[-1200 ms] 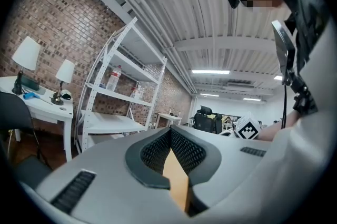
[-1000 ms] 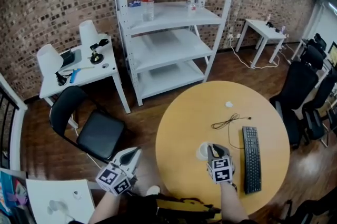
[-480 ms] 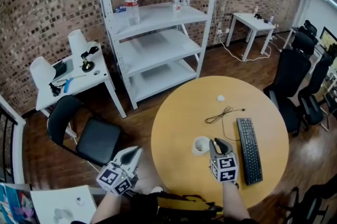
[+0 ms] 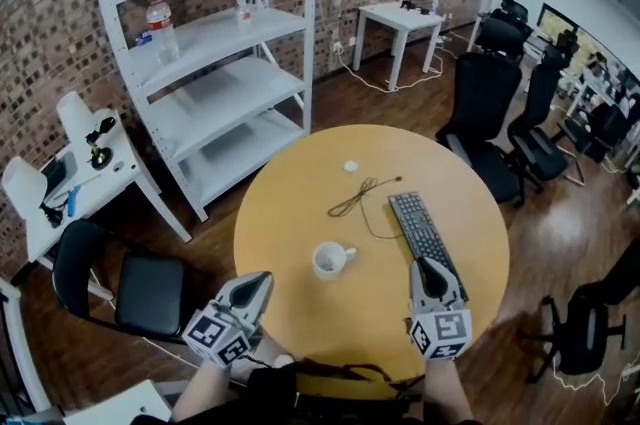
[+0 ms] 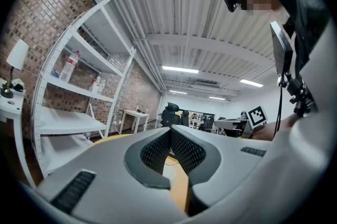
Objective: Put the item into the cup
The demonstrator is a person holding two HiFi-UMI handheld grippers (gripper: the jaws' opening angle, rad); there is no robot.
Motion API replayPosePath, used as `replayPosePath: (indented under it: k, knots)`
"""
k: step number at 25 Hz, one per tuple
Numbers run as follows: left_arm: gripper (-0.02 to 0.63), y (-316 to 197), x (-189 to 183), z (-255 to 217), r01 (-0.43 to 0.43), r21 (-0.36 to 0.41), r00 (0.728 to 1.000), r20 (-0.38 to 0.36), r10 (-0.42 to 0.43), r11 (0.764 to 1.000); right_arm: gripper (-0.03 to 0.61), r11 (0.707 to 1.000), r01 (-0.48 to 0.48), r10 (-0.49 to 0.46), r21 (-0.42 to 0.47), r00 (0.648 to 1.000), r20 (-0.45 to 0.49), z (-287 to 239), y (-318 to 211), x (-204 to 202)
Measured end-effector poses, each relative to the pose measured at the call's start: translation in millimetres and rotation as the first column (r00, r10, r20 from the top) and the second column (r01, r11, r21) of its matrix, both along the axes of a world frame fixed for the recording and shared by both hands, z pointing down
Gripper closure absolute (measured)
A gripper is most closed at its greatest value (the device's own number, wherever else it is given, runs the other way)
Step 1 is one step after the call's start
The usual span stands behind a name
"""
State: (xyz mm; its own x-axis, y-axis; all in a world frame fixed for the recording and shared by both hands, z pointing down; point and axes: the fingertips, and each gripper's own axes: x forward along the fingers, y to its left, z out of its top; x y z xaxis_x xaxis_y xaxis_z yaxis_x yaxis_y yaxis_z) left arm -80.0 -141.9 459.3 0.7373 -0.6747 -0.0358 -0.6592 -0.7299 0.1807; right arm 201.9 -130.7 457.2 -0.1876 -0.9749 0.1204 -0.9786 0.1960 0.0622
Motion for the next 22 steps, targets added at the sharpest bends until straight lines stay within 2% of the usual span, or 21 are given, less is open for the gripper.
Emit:
replayPosePath:
  k: [5,8,11,22]
  knots:
    - [0.611,6.4,44.5,8.1,-0.127,-0.030,0.992,-0.020,0.127,0.991,0.568,0.993,-0.116,0.117,-0.007,0.988,0.100,10.5,54.1,39.3]
    - [0.611,8.2,57.0,5.7,-0.157,-0.021,0.988,-0.012,0.157,0.987,0.570,0.989,-0.150,0.150,-0.011,0.983,0.110,23.9,74.3,48.3]
    - [0.611,11.4,57.4,7.7,-0.156,-0.027,0.988,-0.008,0.156,0.987,0.571,0.988,-0.152,0.153,-0.020,0.981,0.118,28.8,80.8,50.0]
    - [0.611,19.8,23.9,20.0,-0.067,-0.063,0.998,0.006,0.067,0.996,0.571,0.997,-0.079,0.080,-0.017,0.994,0.071,26.0,64.2,27.5]
